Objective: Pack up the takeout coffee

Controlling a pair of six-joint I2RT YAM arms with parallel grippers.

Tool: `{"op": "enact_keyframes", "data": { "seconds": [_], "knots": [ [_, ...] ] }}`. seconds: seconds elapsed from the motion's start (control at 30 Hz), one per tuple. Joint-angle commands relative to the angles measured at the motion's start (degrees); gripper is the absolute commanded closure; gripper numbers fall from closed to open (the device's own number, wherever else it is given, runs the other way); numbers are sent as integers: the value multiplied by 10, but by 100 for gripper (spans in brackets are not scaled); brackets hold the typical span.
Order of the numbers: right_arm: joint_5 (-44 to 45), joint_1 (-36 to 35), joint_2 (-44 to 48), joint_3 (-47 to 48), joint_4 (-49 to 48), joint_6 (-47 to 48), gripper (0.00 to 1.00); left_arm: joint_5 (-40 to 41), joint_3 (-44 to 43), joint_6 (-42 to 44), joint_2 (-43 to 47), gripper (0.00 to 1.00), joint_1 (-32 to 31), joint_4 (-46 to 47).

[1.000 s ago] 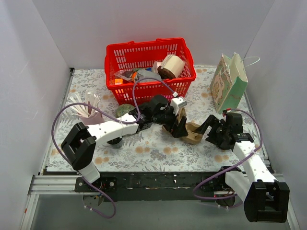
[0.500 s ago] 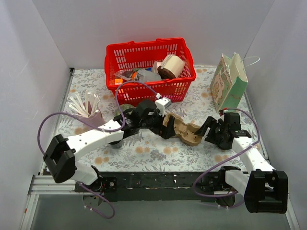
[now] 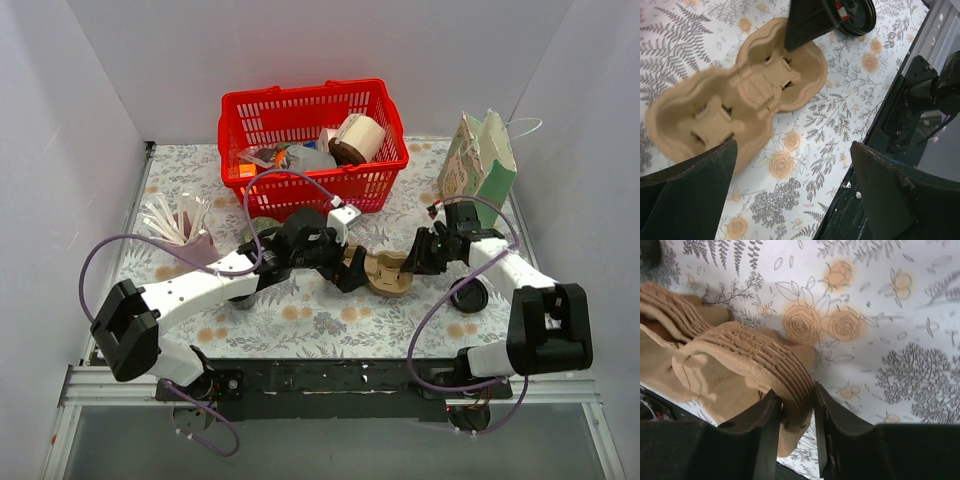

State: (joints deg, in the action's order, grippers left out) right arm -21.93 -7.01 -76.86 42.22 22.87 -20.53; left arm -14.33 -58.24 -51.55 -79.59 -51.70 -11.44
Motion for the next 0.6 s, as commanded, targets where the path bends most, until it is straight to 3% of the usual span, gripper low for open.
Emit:
{"op": "enact_keyframes", "data": {
  "seconds": [0.0,0.3,0.4,0.43,0.57],
  "knots": [
    [-5,-15,-57,77,89,96,67,-75,-50,79,-34,2,1,34],
    [-35,-15,-115,166,138,145,62,-183,-137,197,-132,2,1,-13],
    [-17,-15,-110,168,155,139,41,-234,-164,234,-165,2,1,-44],
    [-3,-15,-105,166,154,134,29,-243,-185,259,-174,2,1,-64],
    [5,-6,-45,143,131,107,19,-281,-238,313,-231,2,0,-128]
  ]
}}
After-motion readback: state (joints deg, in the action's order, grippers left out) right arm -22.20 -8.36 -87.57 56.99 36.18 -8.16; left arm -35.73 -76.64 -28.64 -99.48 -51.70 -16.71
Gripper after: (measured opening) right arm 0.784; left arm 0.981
